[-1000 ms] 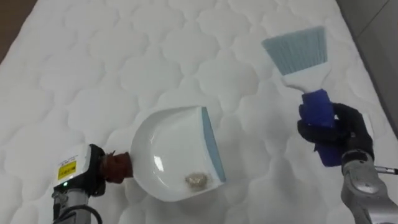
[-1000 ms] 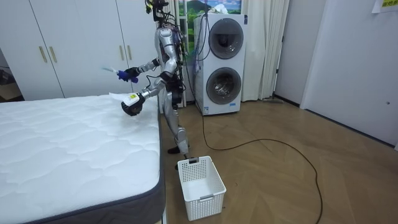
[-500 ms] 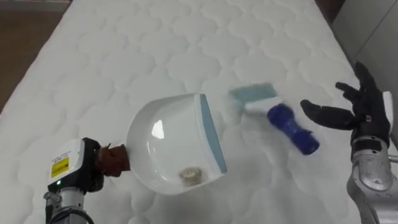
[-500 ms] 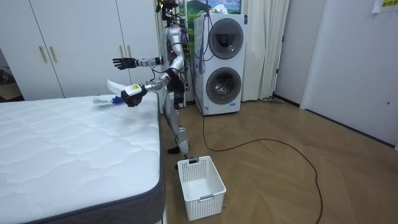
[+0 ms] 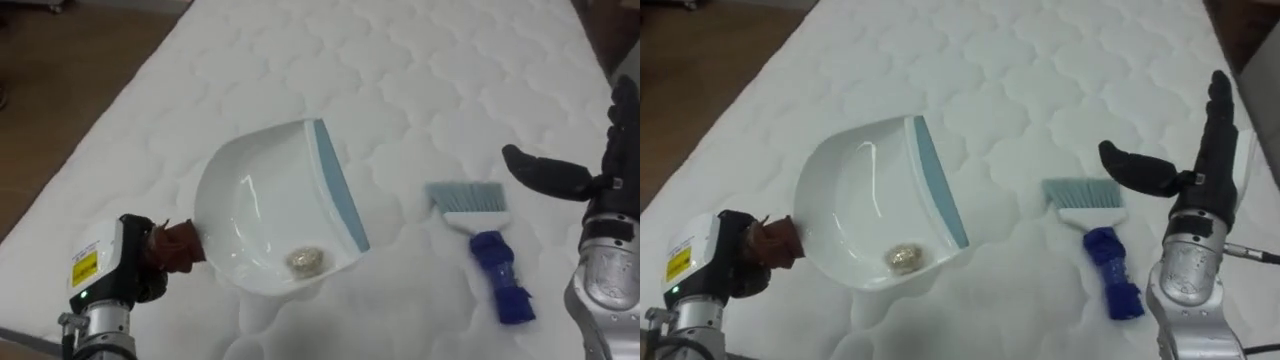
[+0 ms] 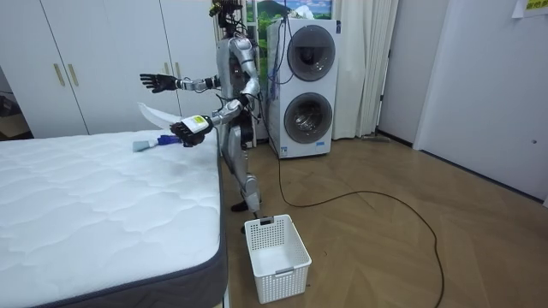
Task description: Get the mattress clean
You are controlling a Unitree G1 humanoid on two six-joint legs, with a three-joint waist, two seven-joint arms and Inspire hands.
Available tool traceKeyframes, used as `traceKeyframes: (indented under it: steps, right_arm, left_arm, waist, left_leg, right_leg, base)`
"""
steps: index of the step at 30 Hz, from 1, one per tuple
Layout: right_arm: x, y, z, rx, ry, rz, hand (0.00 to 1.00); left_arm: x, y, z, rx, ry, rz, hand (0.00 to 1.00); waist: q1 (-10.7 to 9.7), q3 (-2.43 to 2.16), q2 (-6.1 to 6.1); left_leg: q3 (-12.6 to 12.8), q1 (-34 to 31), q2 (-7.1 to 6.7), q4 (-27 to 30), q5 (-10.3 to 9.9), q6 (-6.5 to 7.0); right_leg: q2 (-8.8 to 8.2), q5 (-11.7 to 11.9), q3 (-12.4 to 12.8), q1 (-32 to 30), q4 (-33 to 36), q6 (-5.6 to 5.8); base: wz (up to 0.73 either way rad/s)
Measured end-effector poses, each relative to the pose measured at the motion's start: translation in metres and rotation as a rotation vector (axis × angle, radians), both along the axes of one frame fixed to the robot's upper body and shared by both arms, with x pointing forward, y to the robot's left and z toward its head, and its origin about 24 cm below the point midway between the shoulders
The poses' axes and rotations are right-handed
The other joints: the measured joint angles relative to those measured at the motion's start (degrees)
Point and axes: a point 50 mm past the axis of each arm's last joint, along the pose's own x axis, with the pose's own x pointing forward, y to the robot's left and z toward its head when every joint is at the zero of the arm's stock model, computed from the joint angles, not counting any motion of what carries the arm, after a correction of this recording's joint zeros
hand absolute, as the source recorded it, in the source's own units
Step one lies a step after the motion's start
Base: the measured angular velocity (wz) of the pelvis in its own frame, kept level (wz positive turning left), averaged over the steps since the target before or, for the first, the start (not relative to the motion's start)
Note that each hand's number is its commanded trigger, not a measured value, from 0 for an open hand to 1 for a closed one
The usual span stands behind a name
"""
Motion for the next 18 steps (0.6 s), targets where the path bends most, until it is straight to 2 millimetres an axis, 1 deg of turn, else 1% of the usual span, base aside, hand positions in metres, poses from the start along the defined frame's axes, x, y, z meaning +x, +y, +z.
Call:
traceKeyframes:
  steps: [3, 4, 5, 6, 7, 8, 9, 10, 11, 12, 13, 14, 15, 16, 17, 18]
  right_arm:
    - [-0.001, 0.000, -0.001, -0.027, 0.009, 0.005, 0.00]
    - [-0.001, 0.000, -0.001, -0.030, 0.009, 0.006, 0.00]
    - [-0.001, 0.001, -0.001, -0.033, 0.010, 0.008, 0.00]
    - [-0.001, 0.001, -0.001, -0.034, 0.006, 0.011, 0.00]
    - [-0.001, 0.002, -0.001, -0.040, 0.006, 0.012, 0.00]
    - [-0.001, 0.002, -0.001, -0.047, 0.006, 0.011, 0.00]
    - [-0.002, 0.002, -0.001, -0.063, 0.006, 0.005, 0.00]
    - [-0.002, 0.001, -0.001, -0.064, 0.004, -0.003, 0.00]
    - [-0.003, 0.001, -0.001, -0.065, 0.002, -0.008, 0.00]
    - [-0.004, -0.001, -0.001, -0.067, -0.003, -0.018, 0.00]
    - [-0.009, -0.004, -0.002, -0.069, -0.003, -0.034, 0.00]
    - [-0.010, -0.006, -0.003, -0.069, -0.001, -0.042, 0.00]
    - [-0.012, -0.008, -0.003, -0.071, -0.003, -0.060, 0.00]
    - [-0.012, -0.009, -0.001, -0.073, -0.025, -0.070, 0.00]
    - [-0.012, -0.009, 0.000, -0.074, -0.037, -0.073, 0.00]
    - [-0.012, -0.008, 0.001, -0.074, -0.048, -0.072, 0.00]
  left_arm:
    - [-0.003, -0.001, -0.002, -0.005, 0.014, 0.001, 1.00]
    - [-0.003, -0.001, -0.003, -0.006, 0.016, -0.001, 1.00]
    - [-0.003, -0.001, -0.003, -0.007, 0.016, 0.000, 1.00]
    - [-0.003, -0.002, -0.003, -0.012, 0.016, 0.001, 1.00]
    - [-0.004, -0.003, -0.004, -0.018, 0.015, 0.005, 1.00]
    - [-0.003, -0.004, -0.004, -0.023, 0.013, 0.006, 1.00]
    - [-0.003, -0.007, -0.005, -0.033, 0.012, 0.008, 1.00]
    - [-0.003, -0.009, -0.006, -0.039, 0.012, 0.004, 1.00]
    - [-0.002, -0.010, -0.005, -0.042, 0.010, 0.001, 1.00]
    - [0.000, -0.011, -0.005, -0.048, 0.006, -0.005, 1.00]
    - [0.002, -0.013, -0.004, -0.054, 0.000, -0.014, 1.00]
    - [0.002, -0.013, -0.004, -0.056, -0.001, -0.016, 1.00]
    - [0.003, -0.014, -0.003, -0.057, -0.004, -0.019, 1.00]
    - [0.006, -0.015, -0.002, -0.062, -0.013, -0.023, 1.00]
    - [0.008, -0.015, -0.001, -0.065, -0.021, -0.026, 1.00]
    - [0.013, -0.018, 0.001, -0.073, -0.032, -0.028, 1.00]
  waist:
    - [-0.1, 0.06, -0.04]
    - [0.1, 0.14, -0.10]
    - [0.5, 0.17, -0.07]
    - [1.5, 0.44, -0.03]
    - [1.7, 0.60, 0.00]
    - [1.6, 0.67, 0.04]
    - [1.5, 0.77, -0.05]
    - [1.5, 0.83, -0.08]
    - [1.2, 0.87, -0.14]
    - [0.8, 0.89, -0.15]
    - [0.2, 0.99, -0.08]
    - [-0.4, 1.03, -0.06]
    - [-1.5, 1.10, -0.13]
    - [-2.3, 1.28, -0.17]
    - [-2.7, 1.42, -0.25]
    - [-3.1, 1.58, -0.09]
  left_leg:
    - [-2.2, -0.1, -0.31, 0.0, 0.1, -0.09]
    - [-3.0, -0.2, -0.43, 0.1, 0.1, -0.12]
    - [-3.0, -0.3, -0.45, 0.1, 0.1, -0.15]
    - [-3.0, -0.5, -0.42, 0.2, 0.1, -0.21]
    - [-3.1, -1.1, -0.43, 0.4, 0.2, -0.30]
    - [-3.1, -1.5, -0.45, 0.7, 0.2, -0.33]
    - [-3.1, -2.5, -0.47, 1.4, 0.2, -0.38]
    - [-3.0, -3.9, -0.46, 2.6, 0.2, -0.40]
    - [-2.7, -4.7, -0.45, 3.4, 0.2, -0.39]
    - [-1.7, -6.5, -0.33, 4.6, 0.3, -0.37]
    - [2.2, -8.2, 0.46, 5.7, 0.5, -0.01]
    - [5.7, -8.8, 1.07, 6.1, 0.8, 0.37]
    - [13.6, -9.7, 2.46, 6.1, 1.8, 1.36]
    - [20.4, -10.6, 3.45, 5.6, 3.0, 2.63]
    - [22.9, -11.1, 3.56, 5.6, 3.5, 3.19]
    - [24.2, -12.4, 3.19, 5.5, 4.5, 3.94]
  right_leg:
    - [0.08, 0.0, 0.1, 1.2, -1.0, 0.02]
    - [0.13, 0.0, -0.1, 1.8, -1.6, 0.02]
    - [0.16, 0.0, 0.0, 2.0, -1.9, 0.03]
    - [0.26, 0.0, -0.1, 2.0, -1.9, 0.03]
    - [0.25, 0.0, -0.8, 2.0, -1.9, 0.03]
    - [0.22, 0.0, -1.5, 2.0, -1.9, 0.03]
    - [0.17, 0.0, -2.7, 2.0, -1.9, 0.05]
    - [0.14, 0.0, -4.5, 2.0, -1.9, 0.06]
    - [0.15, 0.0, -5.3, 2.0, -1.9, 0.05]
    - [0.17, -0.1, -6.9, 2.1, -1.9, 0.05]
    - [0.14, -0.1, -9.0, 2.7, -1.9, 0.08]
    - [0.06, -0.2, -10.4, 3.0, -1.9, 0.14]
    - [-0.31, -0.5, -13.1, 3.4, -1.9, 0.21]
    - [-1.06, -0.9, -14.9, 3.3, -2.0, 0.35]
    - [-1.69, -1.4, -16.0, 3.1, -2.0, 0.49]
    - [-2.47, -2.4, -19.2, 2.8, -1.9, 0.95]
  base:
    - [0.38]
    - [0.37]
    - [0.16]
    - [0.16]
    - [0.24]
    - [0.53]
    - [0.70]
    - [0.77]
    - [0.97]
    - [1.26]
    - [1.39]
    - [1.65]
    - [1.68]
    - [1.65]
    - [1.48]
    - [1.31]
